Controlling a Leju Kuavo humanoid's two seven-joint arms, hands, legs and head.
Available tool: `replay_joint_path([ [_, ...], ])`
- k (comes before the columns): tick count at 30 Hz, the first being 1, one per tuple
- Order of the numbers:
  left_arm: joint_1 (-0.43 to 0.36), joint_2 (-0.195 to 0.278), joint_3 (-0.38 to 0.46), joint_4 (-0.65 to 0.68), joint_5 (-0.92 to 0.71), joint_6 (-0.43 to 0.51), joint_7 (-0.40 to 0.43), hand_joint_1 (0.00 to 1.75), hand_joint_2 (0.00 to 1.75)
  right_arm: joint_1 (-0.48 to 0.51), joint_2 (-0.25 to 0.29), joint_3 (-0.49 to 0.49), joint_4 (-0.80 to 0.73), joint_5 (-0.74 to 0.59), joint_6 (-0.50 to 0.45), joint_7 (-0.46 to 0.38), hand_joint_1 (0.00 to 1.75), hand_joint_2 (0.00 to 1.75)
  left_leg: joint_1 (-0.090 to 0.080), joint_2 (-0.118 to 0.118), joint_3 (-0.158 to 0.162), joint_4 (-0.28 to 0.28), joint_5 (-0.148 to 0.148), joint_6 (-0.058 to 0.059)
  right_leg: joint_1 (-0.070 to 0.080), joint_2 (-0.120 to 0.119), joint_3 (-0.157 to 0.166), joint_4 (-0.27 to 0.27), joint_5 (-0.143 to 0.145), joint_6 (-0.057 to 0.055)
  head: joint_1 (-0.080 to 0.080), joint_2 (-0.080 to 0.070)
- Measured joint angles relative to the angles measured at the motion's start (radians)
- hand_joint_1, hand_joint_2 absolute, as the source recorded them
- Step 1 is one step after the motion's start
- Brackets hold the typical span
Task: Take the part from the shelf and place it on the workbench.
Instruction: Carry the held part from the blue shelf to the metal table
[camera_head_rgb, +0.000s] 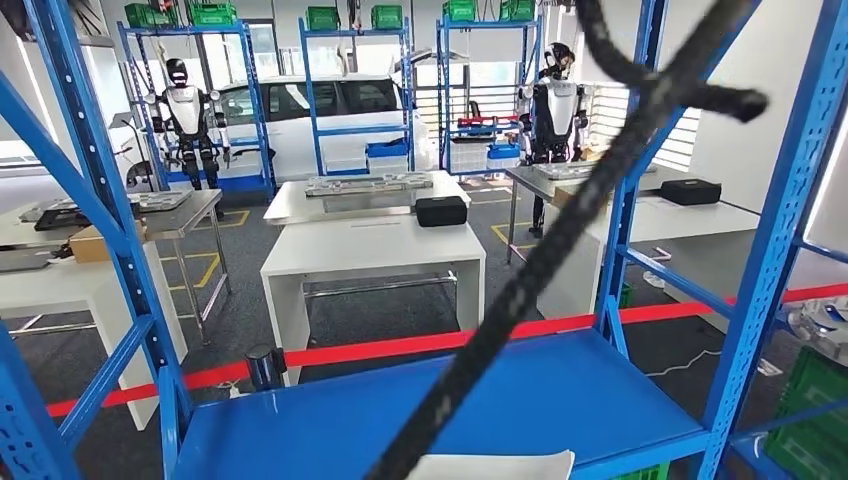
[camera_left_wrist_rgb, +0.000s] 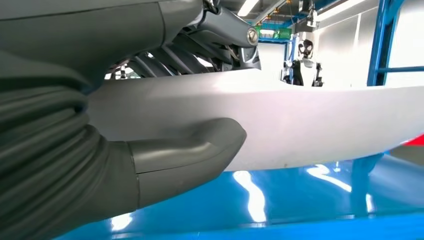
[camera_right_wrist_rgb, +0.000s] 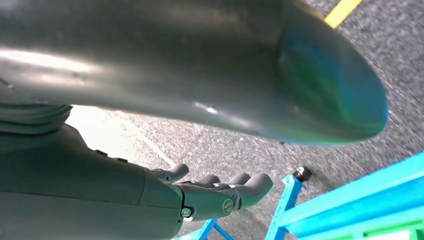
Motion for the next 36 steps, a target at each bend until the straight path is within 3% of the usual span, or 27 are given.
replay_joint_path([
  [1,0.001,0.0,-0.001,0.0,0.0,0.0,0.0,1.75,1.75,0.0,0.0,0.0,0.0,0.0,0.0,0.0,0.0,0.0,0.001,0.0,0.008,0.026,-0.001,-0.001,0.0,-0.001,-0.015,0.0,0.011,0.001,0.0,0.0],
  [2,0.001,0.0,-0.002,0.0,0.0,0.0,0.0,1.75,1.75,0.0,0.0,0.0,0.0,0.0,0.0,0.0,0.0,0.0,0.002,0.0,0.034,0.016,0.016,0.001,0.0,-0.001,-0.029,0.0,0.023,0.003,-0.001,0.0],
  [4,0.0,-0.001,-0.003,-0.001,0.0,0.0,0.0,1.75,1.75,0.0,0.0,0.0,0.0,0.0,0.0,0.0,0.0,0.0,0.0,-0.001,0.133,-0.098,0.052,0.013,0.001,-0.001,-0.052,0.0,0.044,0.007,-0.001,0.0],
  [5,0.0,-0.002,-0.003,-0.003,0.0,0.0,0.0,1.75,1.75,0.0,0.0,0.0,0.0,0.0,0.0,0.0,0.0,0.0,-0.003,0.0,0.187,-0.173,0.05,0.02,0.002,-0.001,-0.059,0.0,0.055,0.011,-0.001,0.0],
  [7,-0.002,-0.002,-0.005,-0.005,0.0,0.0,0.0,1.75,1.75,0.0,0.001,0.0,0.0,0.0,0.0,0.0,0.0,0.0,-0.01,0.0,0.243,-0.265,0.035,0.032,-0.001,-0.001,-0.062,-0.007,0.075,0.024,0.0,0.0],
  [9,-0.003,-0.002,-0.008,-0.006,0.003,0.001,0.002,1.75,1.75,0.001,0.002,0.0,0.0,0.0,-0.001,-0.001,0.0,0.0,-0.013,0.001,0.24,-0.284,0.048,0.046,-0.004,-0.001,-0.059,-0.021,0.095,0.041,0.0,0.0],
  [10,-0.004,-0.002,-0.009,-0.006,0.005,0.001,0.003,1.75,1.75,0.002,0.002,0.0,0.0,0.0,-0.002,-0.001,0.0,0.0,-0.012,0.002,0.238,-0.291,0.061,0.053,-0.005,-0.001,-0.062,-0.022,0.091,0.046,-0.002,0.0],
  [11,-0.004,-0.002,-0.011,-0.006,0.009,0.001,0.004,1.75,1.75,0.003,0.002,0.0,0.0,0.0,-0.002,0.0,0.0,0.0,-0.01,0.003,0.231,-0.298,0.076,0.06,-0.005,0.0,-0.067,-0.01,0.068,0.05,0.0,0.0],
  [12,-0.005,-0.002,-0.013,-0.007,0.013,0.002,0.004,1.75,1.75,0.004,0.002,0.0,0.0,0.0,-0.003,0.0,0.0,0.0,-0.008,0.005,0.222,-0.303,0.093,0.066,-0.004,0.001,-0.077,0.023,0.024,0.052,0.002,0.0],
  [14,-0.006,-0.002,-0.019,-0.005,0.019,0.004,0.003,1.75,1.75,0.003,0.001,-0.001,0.0,0.001,-0.004,0.0,0.0,0.0,-0.008,0.006,0.192,-0.302,0.119,0.072,-0.001,0.001,-0.098,0.131,-0.083,0.055,0.005,0.0],
  [15,-0.005,-0.002,-0.024,-0.004,0.021,0.005,0.003,1.75,1.75,0.002,0.001,-0.002,0.0,0.001,-0.005,0.0,0.0,0.0,-0.009,0.007,0.176,-0.299,0.131,0.073,0.0,0.001,-0.103,0.188,-0.11,0.057,0.006,0.0],
  [16,-0.005,-0.002,-0.028,-0.002,0.024,0.007,0.003,1.75,1.75,0.002,0.0,-0.002,0.0,0.002,-0.005,0.001,0.0,0.0,-0.009,0.008,0.158,-0.294,0.141,0.072,0.0,0.001,-0.1,0.225,-0.11,0.06,0.007,0.0],
  [17,-0.004,-0.002,-0.032,0.0,0.027,0.01,0.003,1.75,1.75,0.002,0.0,-0.003,0.0,0.004,-0.005,0.001,0.0,0.0,-0.008,0.009,0.138,-0.288,0.151,0.07,0.0,0.001,-0.083,0.235,-0.089,0.062,0.008,0.0],
  [18,-0.004,-0.002,-0.034,0.002,0.03,0.011,0.003,1.75,1.75,0.001,0.0,-0.003,0.0,0.006,-0.004,0.003,0.0,0.0,-0.007,0.009,0.118,-0.279,0.16,0.067,-0.002,0.001,-0.051,0.213,-0.061,0.064,0.009,0.0],
  [19,-0.004,-0.002,-0.035,0.004,0.032,0.012,0.003,1.75,1.75,-0.001,0.0,-0.003,0.0,0.008,-0.003,0.004,0.0,0.0,-0.006,0.01,0.099,-0.268,0.167,0.062,-0.003,0.0,-0.01,0.162,-0.052,0.065,0.01,0.0],
  [21,-0.003,-0.002,-0.037,0.005,0.035,0.011,0.003,1.75,1.75,-0.006,0.001,-0.003,0.0,0.011,0.001,0.009,0.0,0.0,-0.008,0.01,0.072,-0.248,0.177,0.051,0.0,0.002,0.064,0.055,-0.072,0.058,0.011,0.0],
  [22,-0.002,-0.002,-0.038,0.006,0.036,0.01,0.003,1.75,1.75,-0.008,0.002,-0.003,0.0,0.012,0.003,0.012,0.0,0.0,-0.01,0.01,0.066,-0.242,0.182,0.045,0.002,0.004,0.08,0.027,-0.09,0.05,0.011,0.0],
  [24,0.002,-0.001,-0.043,0.007,0.036,0.01,0.002,1.75,1.75,-0.009,0.003,-0.003,0.0,0.013,0.005,0.015,0.0,0.0,-0.011,0.009,0.062,-0.241,0.195,0.034,0.003,0.005,0.079,0.02,-0.087,0.03,0.009,0.0],
  [26,0.007,-0.001,-0.049,0.01,0.035,0.01,0.001,1.75,1.75,-0.01,0.006,-0.003,0.0,0.014,0.005,0.016,0.0,0.0,-0.008,0.006,0.051,-0.226,0.173,0.022,0.001,0.001,0.065,0.017,-0.069,0.013,0.007,0.0],
  [28,0.012,0.0,-0.054,0.011,0.032,0.011,0.005,1.75,1.75,-0.013,0.007,-0.003,0.0,0.016,0.005,0.016,0.0,0.0,-0.003,0.004,0.026,-0.149,0.088,0.01,0.0,-0.002,0.043,0.014,-0.046,0.002,0.005,0.0],
  [30,0.016,0.0,-0.058,0.011,0.03,0.011,0.01,1.75,1.75,-0.013,0.007,-0.003,0.0,0.017,0.005,0.015,0.0,0.0,0.001,0.004,0.001,-0.028,0.008,0.003,0.0,-0.003,0.015,0.014,-0.023,0.001,0.003,0.0],
  [31,0.02,0.0,-0.059,0.011,0.03,0.011,0.012,1.75,1.75,-0.013,0.007,-0.003,0.0,0.018,0.005,0.015,0.0,0.0,0.002,0.004,0.001,0.014,-0.003,0.002,0.0,-0.003,0.0,0.014,-0.011,0.002,0.003,0.0],
  [32,0.023,0.0,-0.06,0.011,0.03,0.011,0.014,1.75,1.75,-0.013,0.007,-0.003,0.0,0.018,0.005,0.015,0.0,0.0,0.003,0.004,0.015,0.027,0.007,0.004,0.0,-0.004,-0.015,0.014,0.001,0.003,0.002,0.0],
  [33,0.025,0.0,-0.06,0.011,0.03,0.011,0.015,1.75,1.75,-0.013,0.007,-0.003,0.0,0.018,0.006,0.015,0.0,0.0,0.002,0.003,0.047,0.005,0.03,0.008,0.002,-0.004,-0.03,0.014,0.013,0.005,0.001,0.0],
  [34,0.025,-0.001,-0.06,0.01,0.03,0.011,0.016,1.75,1.75,-0.013,0.008,-0.003,0.0,0.018,0.006,0.015,0.0,0.0,0.0,0.003,0.095,-0.049,0.052,0.016,0.003,-0.004,-0.042,0.014,0.024,0.007,0.001,0.0],
  [36,0.024,-0.002,-0.061,0.006,0.029,0.011,0.016,1.75,1.75,-0.013,0.01,-0.003,0.0,0.018,0.006,0.015,0.0,0.0,-0.007,0.003,0.2,-0.19,0.05,0.034,0.004,-0.003,-0.056,0.011,0.045,0.014,0.002,0.0],
])
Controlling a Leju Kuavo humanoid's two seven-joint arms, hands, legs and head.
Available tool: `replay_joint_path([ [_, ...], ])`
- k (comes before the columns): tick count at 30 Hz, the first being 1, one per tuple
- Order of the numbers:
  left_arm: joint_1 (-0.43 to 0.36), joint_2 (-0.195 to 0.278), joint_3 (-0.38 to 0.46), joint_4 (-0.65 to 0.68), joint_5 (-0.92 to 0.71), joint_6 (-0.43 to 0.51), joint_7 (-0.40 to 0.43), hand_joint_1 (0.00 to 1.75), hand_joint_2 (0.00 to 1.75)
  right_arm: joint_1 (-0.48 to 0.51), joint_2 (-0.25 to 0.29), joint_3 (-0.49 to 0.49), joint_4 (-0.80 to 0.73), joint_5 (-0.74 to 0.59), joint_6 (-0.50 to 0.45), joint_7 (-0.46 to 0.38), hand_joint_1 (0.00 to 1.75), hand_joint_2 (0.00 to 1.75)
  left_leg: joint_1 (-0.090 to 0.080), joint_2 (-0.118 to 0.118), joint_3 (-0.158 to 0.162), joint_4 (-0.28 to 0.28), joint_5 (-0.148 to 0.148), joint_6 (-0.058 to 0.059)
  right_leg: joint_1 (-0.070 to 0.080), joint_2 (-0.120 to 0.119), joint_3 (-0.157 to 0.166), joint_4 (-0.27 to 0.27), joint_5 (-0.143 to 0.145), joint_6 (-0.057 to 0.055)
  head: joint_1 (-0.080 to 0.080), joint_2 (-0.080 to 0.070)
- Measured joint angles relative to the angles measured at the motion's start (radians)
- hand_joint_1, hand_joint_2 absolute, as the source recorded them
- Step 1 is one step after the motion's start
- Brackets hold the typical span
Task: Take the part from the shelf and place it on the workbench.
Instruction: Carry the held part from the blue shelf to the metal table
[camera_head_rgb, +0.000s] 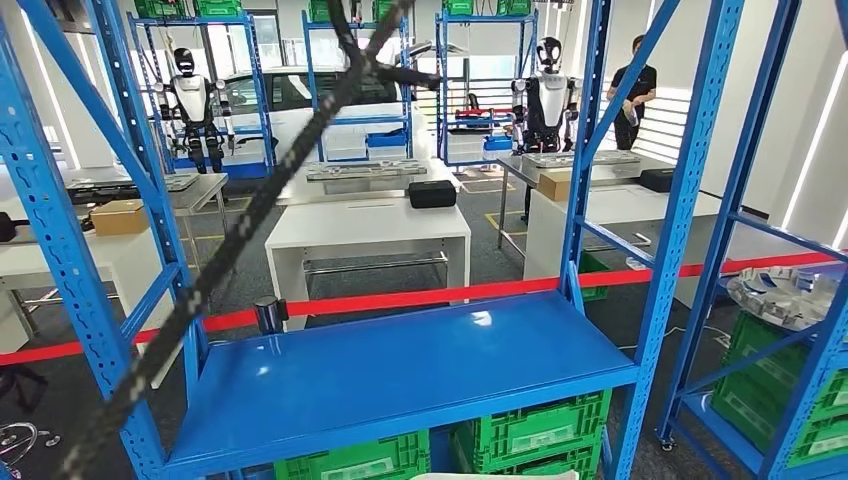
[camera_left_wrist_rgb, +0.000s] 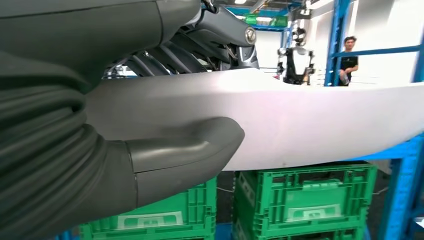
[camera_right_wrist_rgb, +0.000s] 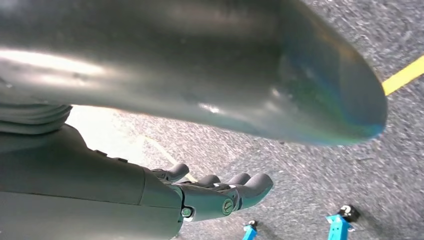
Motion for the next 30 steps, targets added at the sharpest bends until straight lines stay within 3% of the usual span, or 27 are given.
replay_joint_path([
  [2,-0.001,0.0,-0.001,-0.002,0.0,0.0,0.0,1.75,1.75,0.0,0.002,0.0,0.0,0.0,0.0,0.0,0.0,0.0,-0.008,0.0,0.046,-0.079,-0.015,0.01,-0.005,0.0,0.002,-0.011,0.021,0.013,0.0,0.0],
  [4,-0.002,0.0,-0.002,-0.002,0.0,0.001,0.0,1.75,1.75,0.0,0.003,0.0,0.0,0.0,0.001,-0.001,0.0,0.0,-0.009,0.001,0.04,-0.098,0.009,0.018,-0.009,0.0,0.004,-0.026,0.038,0.028,-0.002,0.0],
  [5,-0.002,0.0,-0.002,-0.002,0.0,0.001,0.0,1.75,1.75,0.0,0.003,0.0,0.0,0.0,0.002,-0.001,0.0,0.0,-0.008,0.002,0.035,-0.108,0.025,0.024,-0.009,0.001,-0.001,-0.022,0.027,0.033,-0.001,0.0],
  [7,-0.003,0.0,-0.003,-0.002,-0.001,0.001,0.0,1.75,1.75,0.0,0.003,0.0,0.0,0.0,0.003,-0.001,0.0,0.0,-0.002,0.005,0.016,-0.122,0.061,0.034,-0.007,0.004,-0.024,0.038,-0.052,0.037,0.003,0.0],
  [9,-0.001,0.0,-0.004,-0.002,-0.003,0.001,0.001,1.75,1.75,0.0,0.0,0.0,0.0,0.001,0.003,-0.001,0.0,0.0,-0.002,0.006,-0.017,-0.121,0.088,0.037,-0.005,0.004,-0.05,0.16,-0.145,0.043,0.007,0.0],
  [10,0.001,0.0,-0.005,-0.002,-0.003,0.001,0.002,1.75,1.75,0.0,-0.001,0.0,0.0,0.001,0.003,-0.001,0.0,0.0,-0.002,0.007,-0.036,-0.116,0.1,0.036,-0.005,0.004,-0.055,0.213,-0.16,0.046,0.008,0.0],
  [11,0.002,0.0,-0.006,-0.001,-0.003,0.001,0.003,1.75,1.75,0.0,-0.002,0.0,0.0,0.001,0.002,-0.001,0.0,0.0,-0.001,0.008,-0.056,-0.111,0.111,0.035,-0.005,0.004,-0.047,0.242,-0.151,0.048,0.008,0.0],
  [12,0.003,0.0,-0.007,-0.001,-0.003,0.001,0.004,1.75,1.75,0.0,-0.003,0.0,0.0,0.002,0.002,-0.001,0.0,0.0,0.0,0.009,-0.076,-0.103,0.121,0.032,-0.006,0.004,-0.022,0.235,-0.127,0.05,0.009,0.0],
  [13,0.003,0.0,-0.007,-0.001,-0.003,0.001,0.005,1.75,1.75,0.0,-0.004,0.0,0.0,0.002,0.002,-0.001,0.0,0.0,0.001,0.01,-0.096,-0.093,0.129,0.028,-0.008,0.003,0.019,0.193,-0.102,0.053,0.01,0.0],
  [14,0.002,-0.001,-0.008,-0.002,-0.004,0.002,0.005,1.75,1.75,-0.002,-0.004,0.0,0.0,0.002,0.001,-0.001,0.0,0.0,0.002,0.01,-0.115,-0.081,0.135,0.023,-0.008,0.003,0.071,0.128,-0.102,0.056,0.012,0.0],
  [16,0.002,-0.001,-0.009,-0.002,-0.004,0.002,0.005,1.75,1.75,-0.004,-0.005,0.0,-0.001,0.003,0.001,-0.002,0.0,0.0,-0.001,0.009,-0.138,-0.061,0.144,0.012,-0.006,0.006,0.139,0.027,-0.128,0.046,0.012,0.0],
  [17,0.001,-0.001,-0.009,-0.002,-0.004,0.003,0.004,1.75,1.75,-0.004,-0.004,0.0,-0.001,0.003,0.0,-0.003,0.0,0.0,-0.003,0.008,-0.143,-0.056,0.15,0.007,-0.003,0.007,0.148,0.006,-0.143,0.037,0.011,0.0],
  [19,0.002,0.0,-0.011,-0.002,-0.006,0.004,0.004,1.75,1.75,-0.003,-0.004,0.0,-0.001,0.003,0.0,-0.004,0.0,0.0,-0.003,0.008,-0.146,-0.056,0.162,-0.001,-0.004,0.006,0.137,0.003,-0.134,0.015,0.008,0.0],
  [20,0.002,0.001,-0.012,-0.001,-0.008,0.004,0.004,1.75,1.75,-0.002,-0.004,0.0,-0.001,0.002,0.0,-0.004,0.0,0.0,-0.001,0.007,-0.153,-0.051,0.153,-0.007,-0.004,0.005,0.129,0.002,-0.124,0.007,0.007,0.0],
  [21,0.002,0.001,-0.012,-0.001,-0.01,0.004,0.005,1.75,1.75,-0.003,-0.003,0.0,-0.001,0.002,-0.001,-0.003,0.0,0.0,0.001,0.006,-0.163,-0.03,0.124,-0.014,-0.005,0.003,0.118,0.0,-0.112,0.0,0.006,0.0],
  [24,0.001,0.002,-0.014,-0.002,-0.012,0.007,0.009,1.75,1.75,-0.002,-0.003,0.0,-0.001,0.003,-0.008,0.0,0.0,0.0,0.008,0.003,-0.203,0.133,-0.021,-0.032,-0.007,0.002,0.079,-0.005,-0.072,-0.007,0.002,0.0],
  [25,0.002,0.002,-0.014,-0.002,-0.012,0.009,0.01,1.75,1.75,-0.002,-0.004,0.0,-0.001,0.002,-0.012,0.001,0.0,0.0,0.008,0.003,-0.209,0.189,-0.045,-0.034,-0.007,0.001,0.064,-0.004,-0.06,-0.007,0.001,0.0],
  [26,0.003,0.002,-0.015,-0.002,-0.013,0.01,0.012,1.75,1.75,-0.002,-0.006,-0.001,-0.001,-0.001,-0.018,0.002,0.0,0.0,0.009,0.003,-0.201,0.22,-0.045,-0.033,-0.006,0.001,0.049,-0.004,-0.048,-0.006,0.001,0.0],
  [27,0.003,0.001,-0.016,-0.002,-0.014,0.01,0.013,1.75,1.75,-0.003,-0.009,-0.002,-0.001,-0.004,-0.024,0.003,0.0,0.0,0.008,0.003,-0.178,0.217,-0.028,-0.03,-0.004,0.0,0.034,-0.004,-0.037,-0.005,0.001,0.0],
  [29,0.002,0.001,-0.016,-0.002,-0.015,0.011,0.014,1.75,1.75,-0.006,-0.015,-0.005,-0.001,-0.012,-0.032,0.006,0.0,0.0,0.004,0.001,-0.08,0.11,0.008,-0.012,-0.002,-0.001,0.011,-0.004,-0.015,-0.002,0.001,0.0],
  [30,0.0,0.0,-0.017,-0.004,-0.015,0.012,0.014,1.75,1.75,-0.007,-0.018,-0.007,-0.001,-0.014,-0.033,0.006,0.0,0.0,0.0,0.0,-0.022,0.032,0.003,-0.001,-0.001,0.0,0.005,-0.005,-0.006,0.002,0.001,0.0],
])
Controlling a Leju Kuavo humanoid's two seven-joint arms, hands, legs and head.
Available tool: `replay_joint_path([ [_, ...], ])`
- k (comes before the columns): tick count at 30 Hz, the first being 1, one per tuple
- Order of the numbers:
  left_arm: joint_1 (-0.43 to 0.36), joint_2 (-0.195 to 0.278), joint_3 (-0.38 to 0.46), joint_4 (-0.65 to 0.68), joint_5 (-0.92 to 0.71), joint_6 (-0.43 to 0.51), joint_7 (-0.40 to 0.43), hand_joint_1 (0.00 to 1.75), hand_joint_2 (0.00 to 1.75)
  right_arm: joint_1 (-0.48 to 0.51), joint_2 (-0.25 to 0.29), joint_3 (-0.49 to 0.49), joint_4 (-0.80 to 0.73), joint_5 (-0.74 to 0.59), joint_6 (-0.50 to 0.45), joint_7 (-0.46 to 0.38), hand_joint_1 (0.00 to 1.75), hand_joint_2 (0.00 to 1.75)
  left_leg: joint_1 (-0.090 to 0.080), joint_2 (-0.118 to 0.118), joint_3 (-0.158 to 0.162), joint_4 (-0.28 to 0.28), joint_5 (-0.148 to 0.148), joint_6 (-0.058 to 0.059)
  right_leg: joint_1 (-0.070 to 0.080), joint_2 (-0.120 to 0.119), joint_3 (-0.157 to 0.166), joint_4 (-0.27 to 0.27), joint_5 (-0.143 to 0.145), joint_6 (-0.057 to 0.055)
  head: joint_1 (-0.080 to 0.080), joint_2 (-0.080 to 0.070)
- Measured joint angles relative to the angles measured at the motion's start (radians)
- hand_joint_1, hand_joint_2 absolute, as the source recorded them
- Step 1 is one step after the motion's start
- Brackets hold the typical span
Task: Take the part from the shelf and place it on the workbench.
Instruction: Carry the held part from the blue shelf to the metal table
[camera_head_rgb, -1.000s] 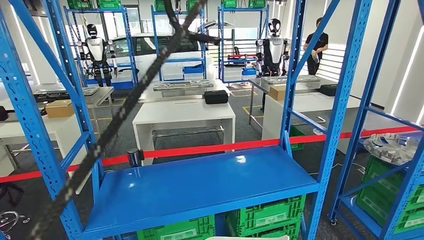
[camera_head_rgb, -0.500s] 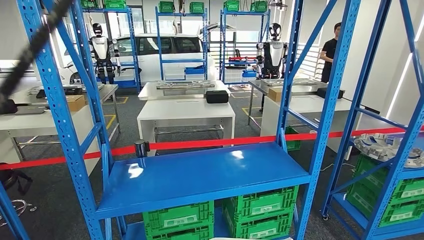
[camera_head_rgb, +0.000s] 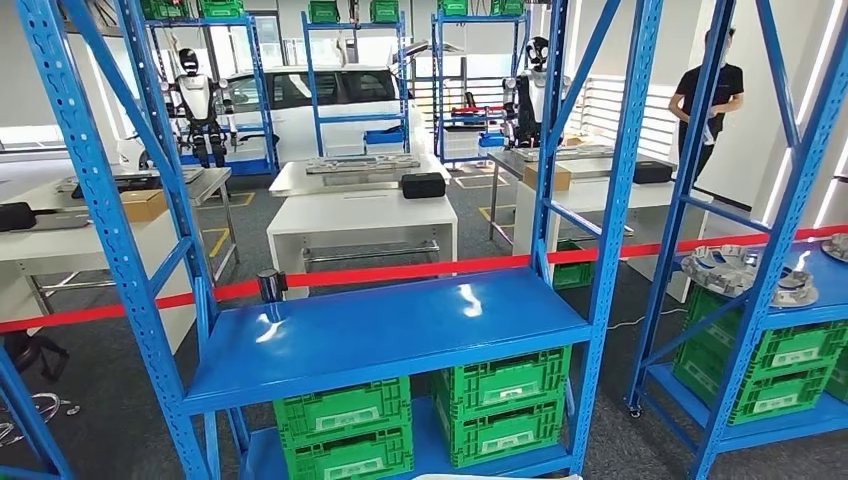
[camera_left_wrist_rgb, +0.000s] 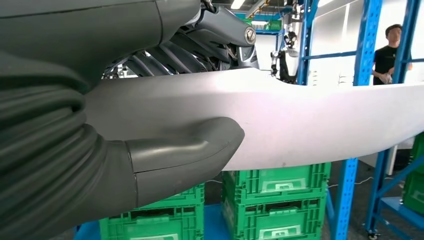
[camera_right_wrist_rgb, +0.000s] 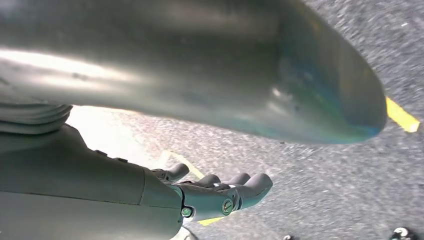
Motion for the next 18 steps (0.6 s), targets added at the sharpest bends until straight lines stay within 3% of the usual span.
replay_joint_path([
  [2,-0.003,0.0,-0.001,-0.003,-0.001,0.001,0.0,1.75,1.75,-0.002,-0.005,-0.003,0.0,-0.002,-0.004,0.002,0.0,0.0,-0.009,-0.002,0.068,-0.106,-0.019,0.012,-0.005,-0.001,-0.002,-0.008,0.02,0.012,0.001,0.0],
  [5,-0.007,0.0,-0.003,-0.003,-0.002,0.002,0.0,1.75,1.75,-0.005,-0.014,-0.006,-0.001,-0.001,-0.016,0.015,0.0,0.0,-0.011,0.001,0.066,-0.14,0.009,0.022,-0.009,0.0,-0.003,-0.027,0.04,0.033,-0.002,0.0],
  [6,-0.007,0.0,-0.003,-0.003,-0.004,0.002,0.0,1.75,1.75,-0.006,-0.018,-0.007,-0.001,0.001,-0.02,0.021,0.0,0.0,-0.008,0.002,0.06,-0.149,0.026,0.029,-0.008,0.001,-0.009,-0.017,0.02,0.036,-0.002,0.0],
  [7,-0.008,0.0,-0.004,-0.003,-0.005,0.002,-0.001,1.75,1.75,-0.007,-0.026,-0.007,-0.001,0.002,-0.023,0.027,0.0,0.0,-0.005,0.004,0.051,-0.156,0.043,0.034,-0.007,0.001,-0.02,0.014,-0.019,0.039,0.0,0.0],
  [9,-0.008,0.0,-0.004,-0.002,-0.006,0.002,-0.005,1.75,1.75,-0.011,-0.044,-0.008,-0.001,0.006,-0.027,0.036,0.0,0.0,-0.004,0.005,0.022,-0.157,0.07,0.039,-0.006,0.003,-0.05,0.131,-0.12,0.044,0.004,0.0],
  [10,-0.006,0.0,-0.004,0.0,-0.007,0.002,-0.008,1.75,1.75,-0.013,-0.055,-0.009,-0.002,0.007,-0.029,0.041,0.0,0.0,-0.004,0.006,0.005,-0.154,0.081,0.039,-0.005,0.003,-0.06,0.194,-0.148,0.047,0.005,0.0],
  [11,-0.005,0.0,-0.004,0.002,-0.007,0.002,-0.009,1.75,1.75,-0.014,-0.064,-0.009,-0.003,0.007,-0.031,0.044,0.0,0.0,-0.004,0.006,-0.012,-0.15,0.091,0.038,-0.005,0.003,-0.061,0.236,-0.151,0.05,0.005,0.0],
  [12,-0.005,0.0,-0.004,0.004,-0.008,0.002,-0.01,1.75,1.75,-0.015,-0.072,-0.01,-0.004,0.008,-0.033,0.046,0.0,0.0,-0.003,0.007,-0.03,-0.143,0.101,0.036,-0.006,0.003,-0.047,0.248,-0.134,0.053,0.006,0.0],
  [14,-0.005,0.0,-0.005,0.006,-0.009,0.002,-0.012,1.75,1.75,-0.018,-0.083,-0.011,-0.006,0.007,-0.039,0.049,0.0,0.0,0.001,0.008,-0.068,-0.122,0.115,0.027,-0.011,0.002,0.03,0.169,-0.091,0.061,0.006,0.0],
  [16,-0.005,-0.001,-0.004,0.007,-0.011,0.002,-0.013,1.75,1.75,-0.023,-0.088,-0.013,-0.008,0.002,-0.047,0.049,0.0,0.0,-0.001,0.008,-0.098,-0.096,0.123,0.016,-0.011,0.005,0.112,0.05,-0.105,0.06,0.009,0.0],
  [18,-0.005,0.0,-0.004,0.007,-0.015,0.003,-0.013,1.75,1.75,-0.026,-0.089,-0.015,-0.01,-0.006,-0.055,0.049,0.0,0.0,-0.006,0.008,-0.112,-0.082,0.133,0.007,-0.008,0.009,0.135,0.008,-0.13,0.043,0.009,0.0],
])
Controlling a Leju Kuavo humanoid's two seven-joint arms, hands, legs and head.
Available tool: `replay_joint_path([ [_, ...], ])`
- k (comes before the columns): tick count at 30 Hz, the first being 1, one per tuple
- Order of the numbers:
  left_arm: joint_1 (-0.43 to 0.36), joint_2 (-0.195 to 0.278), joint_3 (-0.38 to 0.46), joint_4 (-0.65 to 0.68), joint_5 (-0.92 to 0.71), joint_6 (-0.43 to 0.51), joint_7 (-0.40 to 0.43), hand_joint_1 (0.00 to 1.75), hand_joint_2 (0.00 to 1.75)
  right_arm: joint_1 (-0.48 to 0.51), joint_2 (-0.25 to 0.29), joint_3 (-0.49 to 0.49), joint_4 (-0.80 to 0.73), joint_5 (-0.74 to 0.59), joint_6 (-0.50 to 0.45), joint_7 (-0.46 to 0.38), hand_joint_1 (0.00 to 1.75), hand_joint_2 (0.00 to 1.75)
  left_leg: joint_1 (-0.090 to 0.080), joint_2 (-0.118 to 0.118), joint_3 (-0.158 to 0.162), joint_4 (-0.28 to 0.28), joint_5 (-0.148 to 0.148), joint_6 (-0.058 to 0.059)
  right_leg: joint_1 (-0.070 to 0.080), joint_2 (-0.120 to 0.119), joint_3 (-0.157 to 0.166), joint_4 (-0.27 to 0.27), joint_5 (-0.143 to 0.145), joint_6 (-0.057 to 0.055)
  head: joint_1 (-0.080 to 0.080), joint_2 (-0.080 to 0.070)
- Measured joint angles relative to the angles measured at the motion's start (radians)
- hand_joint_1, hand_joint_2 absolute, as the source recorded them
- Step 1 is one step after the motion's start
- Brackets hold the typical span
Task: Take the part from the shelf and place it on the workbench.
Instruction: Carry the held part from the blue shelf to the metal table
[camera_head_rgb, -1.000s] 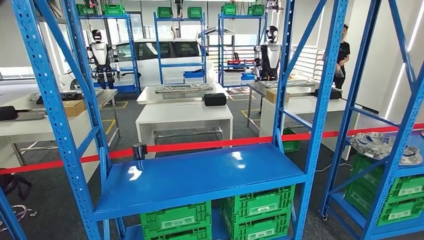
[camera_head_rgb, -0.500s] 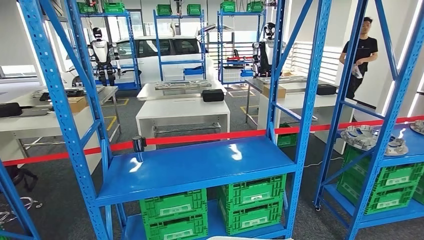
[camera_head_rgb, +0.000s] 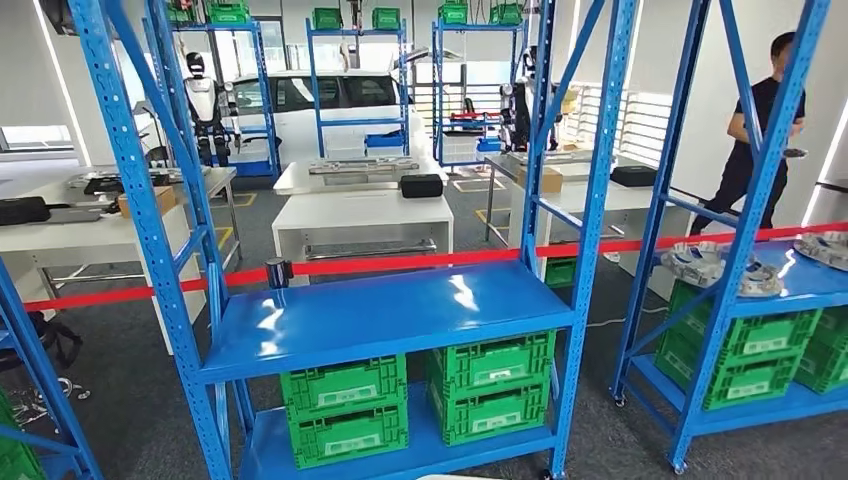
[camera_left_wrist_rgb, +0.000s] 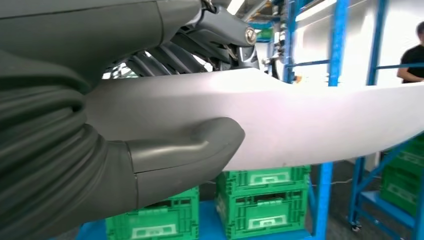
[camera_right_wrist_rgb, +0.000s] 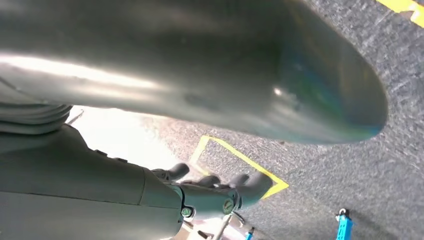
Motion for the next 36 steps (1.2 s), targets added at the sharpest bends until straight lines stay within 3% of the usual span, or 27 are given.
replay_joint_path([
  [2,0.002,0.001,0.0,0.0,-0.004,0.001,0.0,1.75,1.75,0.0,0.0,-0.006,0.0,-0.008,-0.008,0.002,0.0,0.0,0.001,-0.002,-0.009,0.005,0.003,-0.009,-0.003,-0.002,-0.015,0.004,0.01,-0.021,-0.003,0.0],
  [3,0.003,0.002,0.0,0.001,-0.005,0.001,0.0,1.75,1.75,-0.001,-0.001,-0.011,0.0,-0.012,-0.012,0.004,0.0,0.0,0.003,-0.003,-0.017,0.018,-0.015,-0.016,-0.003,-0.004,-0.024,0.003,0.02,-0.03,-0.005,0.0],
  [5,0.004,0.002,0.0,0.001,-0.007,0.001,0.001,1.75,1.75,-0.002,-0.002,-0.019,0.0,-0.015,-0.017,0.008,0.0,0.0,0.008,-0.005,-0.044,0.098,-0.097,-0.029,-0.004,-0.007,-0.046,0.002,0.043,-0.041,-0.007,0.0],
  [7,0.005,0.002,0.0,0.001,-0.008,0.001,0.001,1.75,1.75,-0.002,-0.004,-0.025,0.0,-0.015,-0.019,0.013,0.0,0.0,0.012,-0.005,-0.072,0.224,-0.179,-0.036,-0.003,-0.007,-0.073,0.001,0.066,-0.043,-0.009,0.0],
  [8,0.007,0.002,0.0,0.002,-0.008,0.001,0.001,1.75,1.75,-0.002,-0.004,-0.026,0.0,-0.015,-0.019,0.015,0.0,0.0,0.012,-0.005,-0.074,0.269,-0.194,-0.035,-0.001,-0.008,-0.088,0.001,0.077,-0.043,-0.009,0.0],
  [9,0.009,0.002,0.0,0.002,-0.008,0.001,0.001,1.75,1.75,-0.001,-0.005,-0.028,0.0,-0.015,-0.019,0.016,0.0,0.0,0.012,-0.006,-0.061,0.282,-0.188,-0.032,0.001,-0.008,-0.102,0.001,0.088,-0.043,-0.01,0.0],
  [11,0.01,0.002,0.0,0.001,-0.009,0.002,0.003,1.75,1.75,-0.001,-0.005,-0.03,0.0,-0.013,-0.018,0.016,0.0,0.0,0.007,-0.007,0.018,0.206,-0.145,-0.014,0.007,-0.008,-0.128,0.001,0.11,-0.042,-0.01,0.0],
  [13,0.008,0.001,0.0,0.0,-0.009,0.005,0.004,1.75,1.75,-0.002,-0.003,-0.031,0.0,-0.008,-0.016,0.016,0.0,0.0,-0.002,-0.007,0.122,0.06,-0.142,0.011,0.009,-0.007,-0.142,-0.004,0.131,-0.038,-0.008,0.0],
  [14,0.007,0.001,0.001,0.0,-0.009,0.007,0.004,1.75,1.75,-0.002,-0.003,-0.031,0.0,-0.006,-0.014,0.016,0.0,0.0,-0.007,-0.007,0.156,0.006,-0.148,0.019,0.007,-0.008,-0.143,-0.009,0.142,-0.033,-0.007,0.0],
  [16,0.005,0.001,0.001,0.002,-0.01,0.011,0.003,1.75,1.75,-0.003,-0.002,-0.031,0.0,-0.001,-0.01,0.017,0.0,0.0,-0.013,-0.006,0.173,-0.04,-0.146,0.023,0.001,-0.009,-0.139,-0.026,0.165,-0.018,-0.007,0.0],
  [18,0.005,0.0,0.001,0.005,-0.01,0.014,0.001,1.75,1.75,-0.003,-0.002,-0.031,0.0,0.002,-0.008,0.017,0.0,0.0,-0.009,-0.005,0.169,-0.062,-0.116,0.029,0.0,-0.008,-0.142,-0.033,0.167,-0.007,-0.008,0.0],
  [20,0.005,0.0,0.001,0.007,-0.011,0.016,-0.002,1.75,1.75,-0.004,-0.001,-0.031,0.0,0.002,-0.007,0.018,0.0,0.0,-0.003,-0.003,0.155,-0.08,-0.08,0.033,0.003,-0.006,-0.165,0.027,0.096,-0.002,-0.006,0.0],
  [22,0.008,0.0,0.001,0.01,-0.012,0.019,-0.004,1.75,1.75,-0.006,-0.003,-0.031,0.0,0.002,-0.007,0.02,0.0,0.0,-0.003,-0.002,0.124,-0.079,-0.055,0.035,0.006,-0.006,-0.199,0.156,0.002,0.003,-0.003,0.0],
  [23,0.011,0.0,0.001,0.012,-0.013,0.02,-0.004,1.75,1.75,-0.006,-0.004,-0.031,0.0,0.002,-0.007,0.021,0.0,0.0,-0.003,-0.001,0.108,-0.076,-0.045,0.034,0.006,-0.006,-0.207,0.21,-0.016,0.006,-0.002,0.0],
  [24,0.013,0.0,0.001,0.015,-0.013,0.02,-0.006,1.75,1.75,-0.005,-0.005,-0.031,0.0,0.002,-0.007,0.021,0.0,0.0,-0.003,0.0,0.091,-0.071,-0.036,0.032,0.006,-0.006,-0.2,0.238,-0.012,0.009,-0.002,0.0],
  [25,0.015,0.001,0.001,0.017,-0.014,0.02,-0.006,1.75,1.75,-0.005,-0.005,-0.031,0.0,0.002,-0.007,0.02,0.0,0.0,-0.001,0.001,0.074,-0.064,-0.028,0.03,0.004,-0.006,-0.174,0.227,0.009,0.012,-0.002,0.0],
  [26,0.015,0.001,0.001,0.019,-0.014,0.02,-0.008,1.75,1.75,-0.005,-0.005,-0.031,0.0,0.002,-0.007,0.02,0.0,0.0,0.001,0.002,0.056,-0.055,-0.022,0.026,0.001,-0.007,-0.132,0.183,0.034,0.016,-0.002,0.0],
  [27,0.015,0.0,0.001,0.02,-0.015,0.02,-0.01,1.75,1.75,-0.006,-0.005,-0.031,0.0,0.002,-0.007,0.02,0.0,0.0,0.002,0.002,0.039,-0.042,-0.018,0.021,-0.001,-0.008,-0.08,0.117,0.037,0.021,-0.001,0.0],
  [29,0.015,0.0,0.002,0.022,-0.021,0.021,-0.014,1.75,1.75,-0.007,-0.004,-0.031,0.0,0.003,-0.007,0.025,0.0,0.0,-0.001,0.003,0.014,-0.016,-0.016,0.012,0.0,-0.007,-0.012,0.018,0.016,0.014,0.0,0.0],
  [30,0.015,0.0,0.002,0.022,-0.027,0.023,-0.017,1.75,1.75,-0.007,-0.004,-0.031,0.0,0.004,-0.007,0.029,0.0,0.0,-0.003,0.004,0.008,-0.007,-0.016,0.008,0.001,-0.005,-0.004,-0.002,-0.001,0.004,-0.001,0.0],
  [33,0.016,0.001,0.003,0.027,-0.043,0.036,-0.021,1.75,1.75,-0.006,-0.001,-0.031,0.0,0.008,-0.006,0.042,0.0,0.0,-0.004,0.005,-0.001,0.006,-0.025,-0.006,0.0,0.001,-0.017,-0.002,0.004,-0.03,-0.004,0.0],
  [34,0.016,0.001,0.003,0.028,-0.047,0.039,-0.022,1.75,1.75,-0.006,-0.001,-0.031,0.0,0.01,-0.006,0.045,0.0,0.0,-0.002,0.004,-0.01,0.026,-0.046,-0.013,-0.001,0.002,-0.021,-0.005,0.012,-0.037,-0.005,0.0],
  [36,0.017,0.001,0.005,0.033,-0.053,0.042,-0.026,1.75,1.75,-0.006,-0.001,-0.031,0.0,0.011,-0.005,0.05,0.0,0.0,0.004,0.0,-0.046,0.124,-0.122,-0.028,-0.002,0.01,-0.032,-0.008,0.029,-0.043,-0.007,0.0],
])
